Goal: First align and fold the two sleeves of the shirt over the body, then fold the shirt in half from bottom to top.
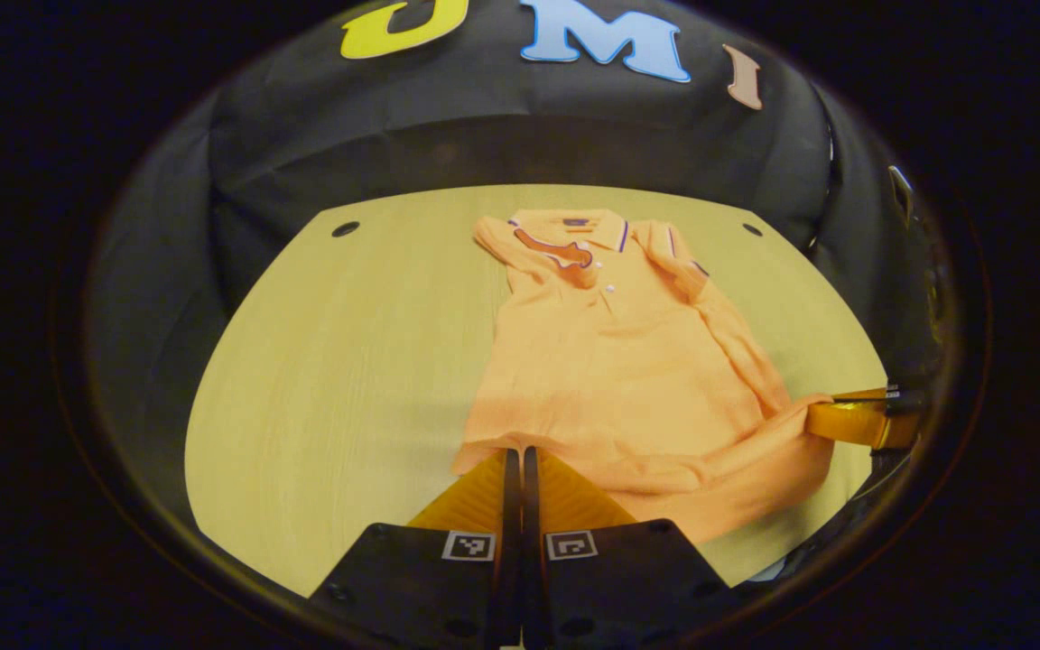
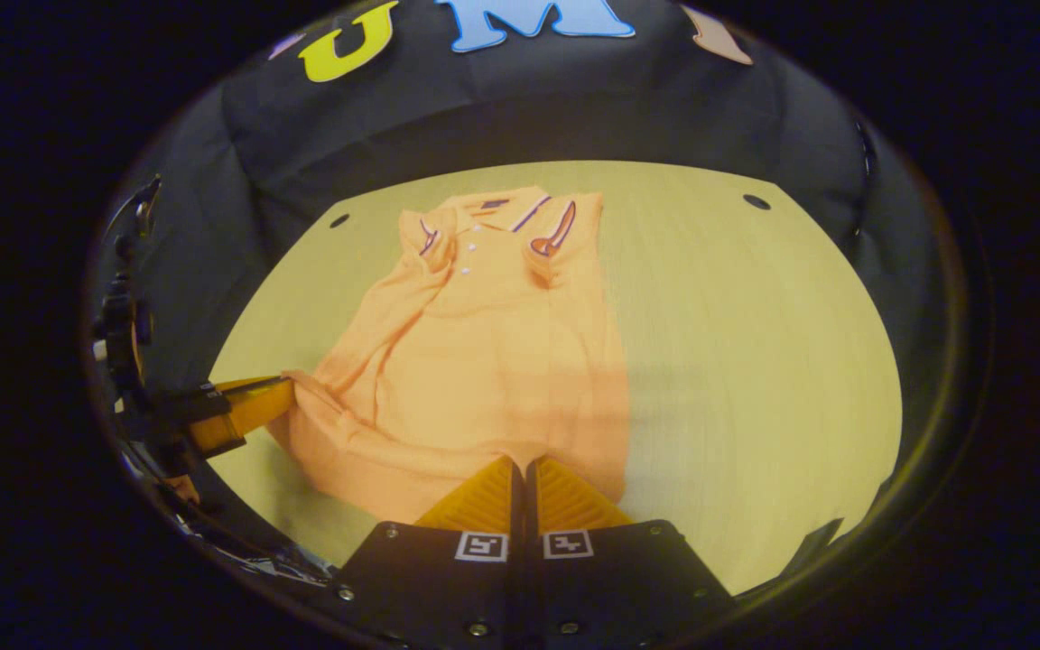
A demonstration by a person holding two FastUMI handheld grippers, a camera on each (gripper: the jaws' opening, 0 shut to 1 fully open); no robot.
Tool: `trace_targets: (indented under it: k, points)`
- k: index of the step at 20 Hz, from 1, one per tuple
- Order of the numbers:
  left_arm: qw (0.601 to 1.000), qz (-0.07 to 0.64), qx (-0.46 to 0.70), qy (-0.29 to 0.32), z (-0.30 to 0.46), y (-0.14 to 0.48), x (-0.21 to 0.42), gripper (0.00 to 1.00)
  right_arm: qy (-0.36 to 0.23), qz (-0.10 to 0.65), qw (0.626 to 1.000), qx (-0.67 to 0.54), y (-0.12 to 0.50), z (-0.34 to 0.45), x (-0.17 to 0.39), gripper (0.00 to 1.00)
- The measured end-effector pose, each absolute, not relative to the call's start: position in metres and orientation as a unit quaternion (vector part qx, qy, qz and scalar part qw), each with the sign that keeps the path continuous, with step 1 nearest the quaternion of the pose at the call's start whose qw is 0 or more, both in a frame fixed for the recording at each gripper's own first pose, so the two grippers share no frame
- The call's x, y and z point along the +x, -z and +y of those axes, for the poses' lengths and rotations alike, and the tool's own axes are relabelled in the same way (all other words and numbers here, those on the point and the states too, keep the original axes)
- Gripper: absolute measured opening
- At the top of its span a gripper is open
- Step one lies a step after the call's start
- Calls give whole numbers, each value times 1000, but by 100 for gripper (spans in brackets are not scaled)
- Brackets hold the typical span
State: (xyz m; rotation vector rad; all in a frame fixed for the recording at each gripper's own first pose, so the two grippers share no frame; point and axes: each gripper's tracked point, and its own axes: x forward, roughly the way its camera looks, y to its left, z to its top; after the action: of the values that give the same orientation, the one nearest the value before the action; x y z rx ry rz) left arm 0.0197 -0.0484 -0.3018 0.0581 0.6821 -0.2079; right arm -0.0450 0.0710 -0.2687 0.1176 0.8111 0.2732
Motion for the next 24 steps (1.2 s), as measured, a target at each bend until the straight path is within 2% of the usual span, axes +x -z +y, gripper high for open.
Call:
trace_targets:
  k: [15, 24]
  points:
    - [954, 277, 24, 115, -82, 225, 221, 6, -119, 312, 940, 73, 194, 57, 165, 0]
    - [961, 245, 33, 123, -106, 207, 351, 6, -114, 274, 951, 82, 178, 52, 281, 0]
